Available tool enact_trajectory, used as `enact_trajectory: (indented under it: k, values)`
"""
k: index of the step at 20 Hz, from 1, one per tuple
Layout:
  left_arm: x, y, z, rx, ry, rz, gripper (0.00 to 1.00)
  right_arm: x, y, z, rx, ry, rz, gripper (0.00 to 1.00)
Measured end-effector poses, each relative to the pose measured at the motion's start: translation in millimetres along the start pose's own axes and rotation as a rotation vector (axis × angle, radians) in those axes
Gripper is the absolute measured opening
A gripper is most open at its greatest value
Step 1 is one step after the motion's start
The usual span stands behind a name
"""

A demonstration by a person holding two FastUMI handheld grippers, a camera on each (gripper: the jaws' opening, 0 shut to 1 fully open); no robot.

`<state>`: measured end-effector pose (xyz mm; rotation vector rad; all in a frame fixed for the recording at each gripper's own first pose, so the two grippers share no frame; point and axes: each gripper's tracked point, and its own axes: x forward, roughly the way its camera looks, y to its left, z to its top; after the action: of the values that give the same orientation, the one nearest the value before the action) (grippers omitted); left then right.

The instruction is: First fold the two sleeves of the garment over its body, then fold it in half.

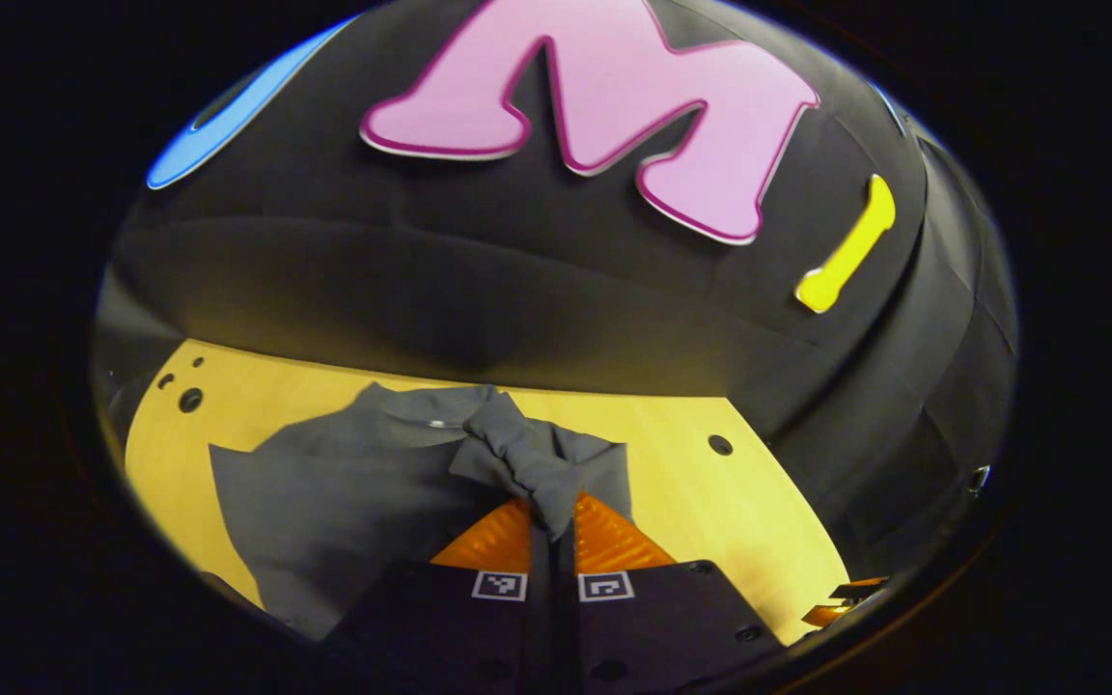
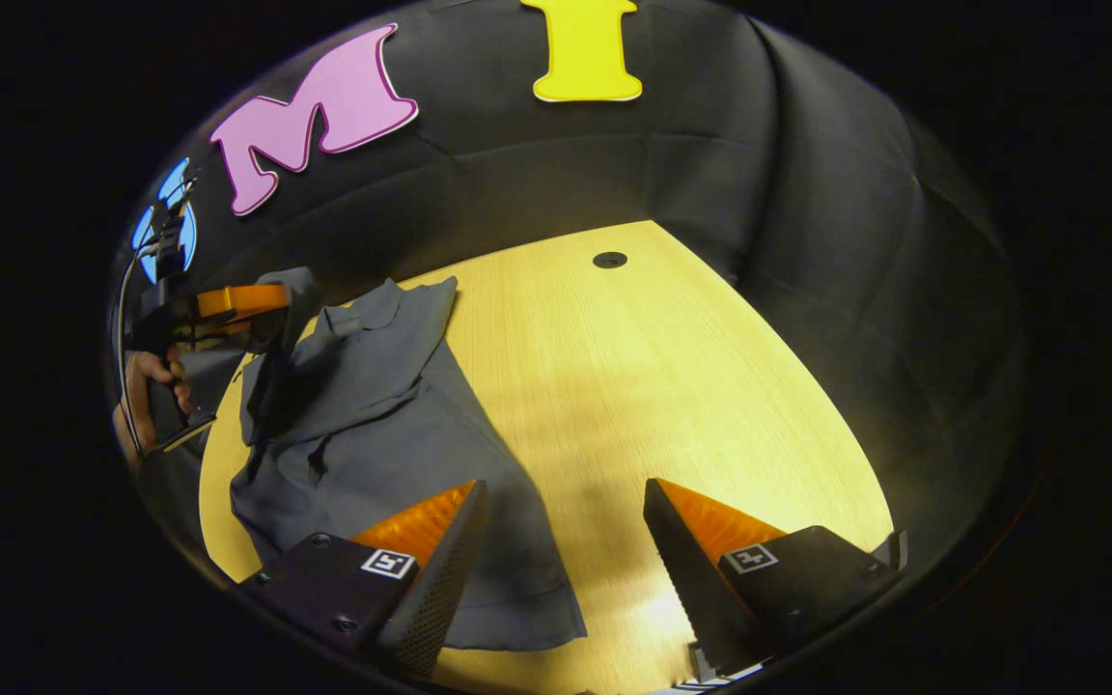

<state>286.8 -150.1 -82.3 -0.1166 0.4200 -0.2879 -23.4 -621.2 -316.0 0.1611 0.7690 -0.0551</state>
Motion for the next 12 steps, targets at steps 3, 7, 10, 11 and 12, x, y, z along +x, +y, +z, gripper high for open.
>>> enact_trajectory:
  k: [3, 7, 10, 11, 12]
  values:
    - [24, -26, -17, 0.003, 0.039, -0.023, 0.05, 4, -5, -2, -0.013, 0.015, 0.006, 0.99]
    - [48, -45, -37, 0.010, 0.094, -0.026, 0.05, 10, -12, 0, -0.014, 0.027, 0.011, 0.99]
    - [63, -42, -53, 0.015, 0.136, 0.018, 0.05, 12, -16, -2, -0.016, 0.035, 0.013, 0.99]
    - [66, -38, -58, 0.019, 0.150, 0.041, 0.07, 13, -17, -2, -0.019, 0.039, 0.012, 0.99]
    - [67, -33, -60, 0.031, 0.159, 0.069, 0.08, 15, -17, -3, -0.021, 0.040, 0.012, 0.99]
